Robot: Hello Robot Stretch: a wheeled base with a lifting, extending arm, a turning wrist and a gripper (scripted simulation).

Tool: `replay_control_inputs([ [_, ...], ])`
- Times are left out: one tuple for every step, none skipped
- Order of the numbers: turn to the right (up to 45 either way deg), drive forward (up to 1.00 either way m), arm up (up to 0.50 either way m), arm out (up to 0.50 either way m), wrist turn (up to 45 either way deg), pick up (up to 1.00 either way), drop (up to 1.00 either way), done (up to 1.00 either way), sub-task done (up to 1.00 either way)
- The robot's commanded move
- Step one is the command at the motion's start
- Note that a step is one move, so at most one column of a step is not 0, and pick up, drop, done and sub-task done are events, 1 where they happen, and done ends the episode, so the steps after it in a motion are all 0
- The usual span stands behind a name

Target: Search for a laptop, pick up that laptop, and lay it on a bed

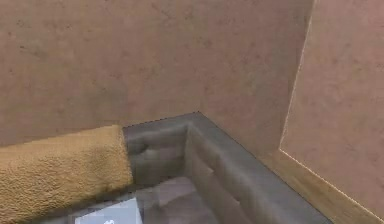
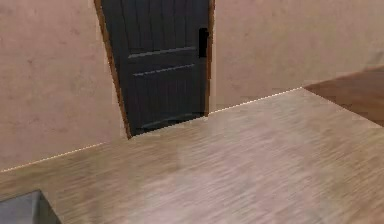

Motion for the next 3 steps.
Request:
replay_control_inputs([
  [-45.0, 0.00, 0.00, 0.00, 0.0, 0.00, 0.00, 0.00, 0.00],
  [-45.0, 0.00, 0.00, 0.00, 0.0, 0.00, 0.00, 0.00, 0.00],
  [-27.0, 0.00, 0.00, 0.00, 0.0, 0.00, 0.00, 0.00, 0.00],
])
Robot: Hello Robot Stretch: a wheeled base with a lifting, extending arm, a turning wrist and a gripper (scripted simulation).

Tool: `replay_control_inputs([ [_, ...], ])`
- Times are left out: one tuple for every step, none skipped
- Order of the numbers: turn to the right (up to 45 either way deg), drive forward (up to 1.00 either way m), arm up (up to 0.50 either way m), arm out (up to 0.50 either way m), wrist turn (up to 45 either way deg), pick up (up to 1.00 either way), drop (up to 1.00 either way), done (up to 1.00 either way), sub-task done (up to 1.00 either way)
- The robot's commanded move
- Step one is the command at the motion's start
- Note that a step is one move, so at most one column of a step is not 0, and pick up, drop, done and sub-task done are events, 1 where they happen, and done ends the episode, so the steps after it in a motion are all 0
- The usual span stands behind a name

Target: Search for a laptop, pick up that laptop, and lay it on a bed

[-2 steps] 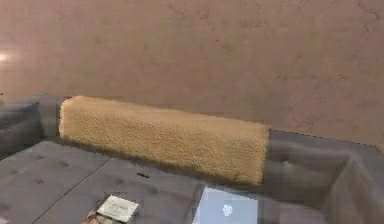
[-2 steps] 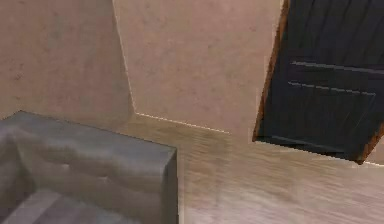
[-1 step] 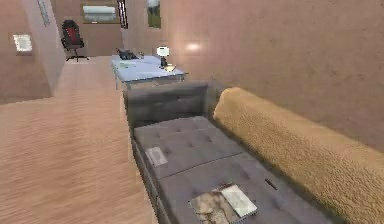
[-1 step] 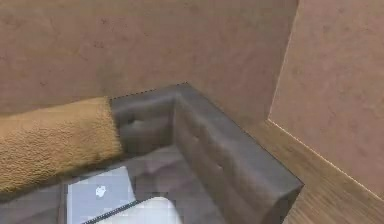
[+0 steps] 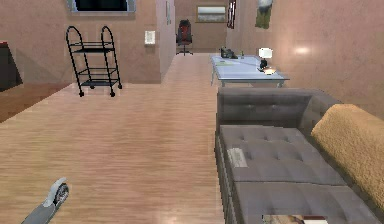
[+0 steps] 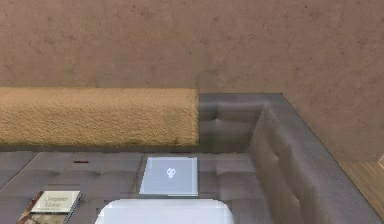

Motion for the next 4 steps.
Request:
replay_control_inputs([
  [0.0, 0.00, 0.50, 0.00, 0.0, 0.00, 0.00, 0.00, 0.00],
  [0.0, 0.00, 0.06, 0.00, 0.0, 0.00, 0.00, 0.00, 0.00],
  [0.0, 0.00, 0.00, 0.34, 0.0, 0.00, 0.00, 0.00, 0.00],
  [0.0, 0.00, 0.00, 0.00, 45.0, 0.00, 0.00, 0.00, 0.00],
])
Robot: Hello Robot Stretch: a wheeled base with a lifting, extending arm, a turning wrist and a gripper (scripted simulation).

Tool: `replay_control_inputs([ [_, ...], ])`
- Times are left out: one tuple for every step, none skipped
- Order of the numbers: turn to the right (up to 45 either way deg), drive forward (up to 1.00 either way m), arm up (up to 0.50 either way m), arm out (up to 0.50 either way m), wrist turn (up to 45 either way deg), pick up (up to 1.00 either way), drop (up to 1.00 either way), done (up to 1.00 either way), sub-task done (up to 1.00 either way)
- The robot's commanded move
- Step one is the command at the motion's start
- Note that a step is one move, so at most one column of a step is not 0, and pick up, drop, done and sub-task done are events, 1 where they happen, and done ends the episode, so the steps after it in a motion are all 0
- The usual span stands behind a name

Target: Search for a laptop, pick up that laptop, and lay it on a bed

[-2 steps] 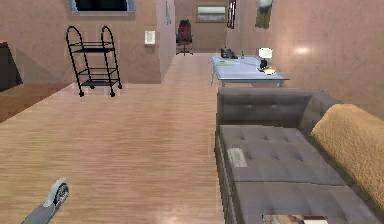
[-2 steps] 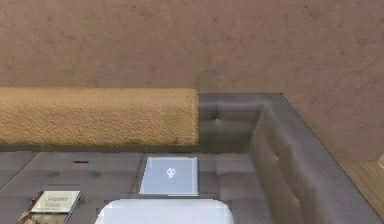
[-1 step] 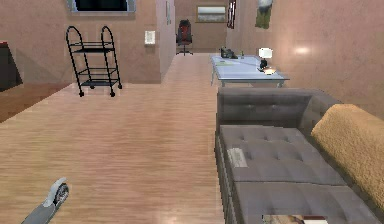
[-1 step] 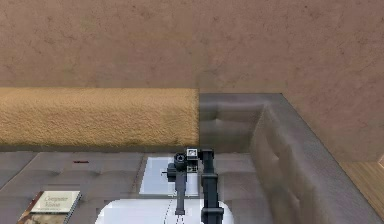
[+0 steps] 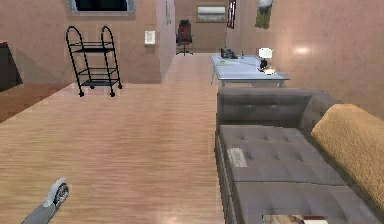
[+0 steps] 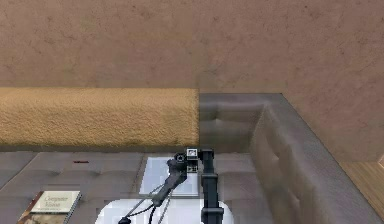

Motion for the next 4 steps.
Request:
replay_control_inputs([
  [0.0, 0.00, 0.00, 0.00, 45.0, 0.00, 0.00, 0.00, 0.00],
  [0.0, 0.00, 0.00, 0.00, 45.0, 0.00, 0.00, 0.00, 0.00],
  [0.0, 0.00, 0.00, 0.00, 39.0, 0.00, 0.00, 0.00, 0.00],
  [0.0, 0.00, -0.30, 0.00, 0.0, 0.00, 0.00, 0.00, 0.00],
])
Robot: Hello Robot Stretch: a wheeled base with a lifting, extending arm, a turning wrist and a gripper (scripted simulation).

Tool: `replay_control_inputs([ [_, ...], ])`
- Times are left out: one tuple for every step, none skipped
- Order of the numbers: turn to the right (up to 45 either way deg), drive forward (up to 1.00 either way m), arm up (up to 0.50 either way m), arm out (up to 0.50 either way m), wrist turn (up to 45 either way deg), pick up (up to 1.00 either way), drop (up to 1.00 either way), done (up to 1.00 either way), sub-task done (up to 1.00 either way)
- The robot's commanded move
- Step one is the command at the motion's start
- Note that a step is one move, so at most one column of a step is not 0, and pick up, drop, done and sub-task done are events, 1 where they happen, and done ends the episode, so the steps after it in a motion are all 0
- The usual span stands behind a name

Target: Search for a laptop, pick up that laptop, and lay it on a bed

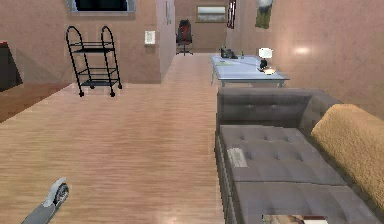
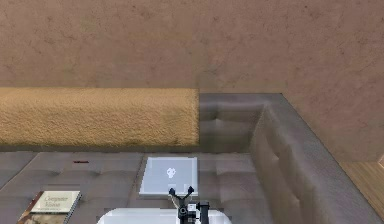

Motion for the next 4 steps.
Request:
replay_control_inputs([
  [0.0, 0.00, 0.00, 0.00, 0.0, 1.00, 0.00, 0.00, 0.00],
  [0.0, 0.00, 0.10, 0.00, 0.0, 0.00, 0.00, 0.00, 0.00],
  [0.0, 0.00, 0.50, 0.00, 0.0, 0.00, 0.00, 0.00, 0.00],
  [0.0, 0.00, 0.02, 0.00, 0.0, 0.00, 0.00, 0.00, 0.00],
])
